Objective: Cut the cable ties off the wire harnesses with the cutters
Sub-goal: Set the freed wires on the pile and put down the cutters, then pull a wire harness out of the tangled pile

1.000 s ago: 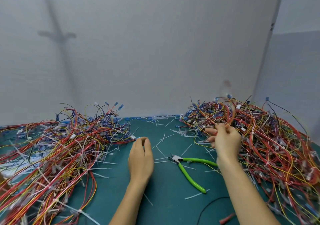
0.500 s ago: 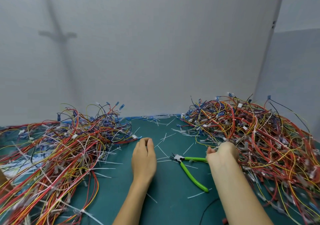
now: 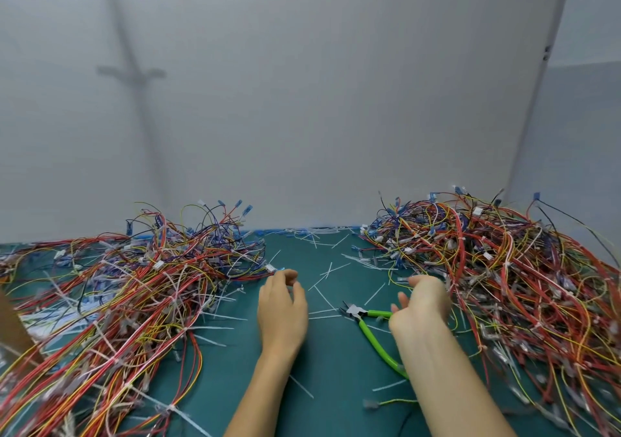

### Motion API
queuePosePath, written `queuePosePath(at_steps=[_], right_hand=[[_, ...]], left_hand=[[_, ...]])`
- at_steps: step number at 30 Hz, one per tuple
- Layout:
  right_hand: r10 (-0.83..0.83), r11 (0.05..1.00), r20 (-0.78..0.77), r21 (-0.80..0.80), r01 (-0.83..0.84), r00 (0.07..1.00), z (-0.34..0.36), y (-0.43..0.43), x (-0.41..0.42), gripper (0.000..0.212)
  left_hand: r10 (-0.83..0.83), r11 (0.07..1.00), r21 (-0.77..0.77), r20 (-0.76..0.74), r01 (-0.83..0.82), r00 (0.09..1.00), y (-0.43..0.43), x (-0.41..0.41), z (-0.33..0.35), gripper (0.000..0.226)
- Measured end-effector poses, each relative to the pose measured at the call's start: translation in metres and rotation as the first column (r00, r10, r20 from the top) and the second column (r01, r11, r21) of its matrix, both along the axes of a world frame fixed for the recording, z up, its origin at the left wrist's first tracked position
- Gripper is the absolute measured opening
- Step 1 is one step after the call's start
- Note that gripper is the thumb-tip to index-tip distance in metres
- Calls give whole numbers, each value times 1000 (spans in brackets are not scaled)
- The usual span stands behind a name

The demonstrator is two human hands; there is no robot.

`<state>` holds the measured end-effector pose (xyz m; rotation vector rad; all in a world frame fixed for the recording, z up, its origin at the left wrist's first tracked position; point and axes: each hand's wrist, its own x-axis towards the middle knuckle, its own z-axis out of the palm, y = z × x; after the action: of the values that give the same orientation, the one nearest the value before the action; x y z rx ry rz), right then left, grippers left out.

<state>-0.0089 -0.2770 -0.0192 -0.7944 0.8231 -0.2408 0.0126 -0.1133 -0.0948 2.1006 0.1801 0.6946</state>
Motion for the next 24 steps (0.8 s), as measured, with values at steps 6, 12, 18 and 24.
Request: queuePosePath(at_steps=[6,12,18,24], right_hand=[[133,987,88,-100,-124,987,-21,21,11,12],[230,961,172,-197,-196,958,-33,26,11,11],[357,916,215,-271,-295,909,-39,30,8,14],[483,849,234,-361,-386,844,-43,38,4,14]], left_hand=[[113,990,70,98,-121,989,10,-2,7,20],[245,964,49,200,-260,949,19,-6,19,21],[342,924,77,270,-375,900,24,-8,33,22],[449,877,128,121,-462,885,39,-2,53,38]])
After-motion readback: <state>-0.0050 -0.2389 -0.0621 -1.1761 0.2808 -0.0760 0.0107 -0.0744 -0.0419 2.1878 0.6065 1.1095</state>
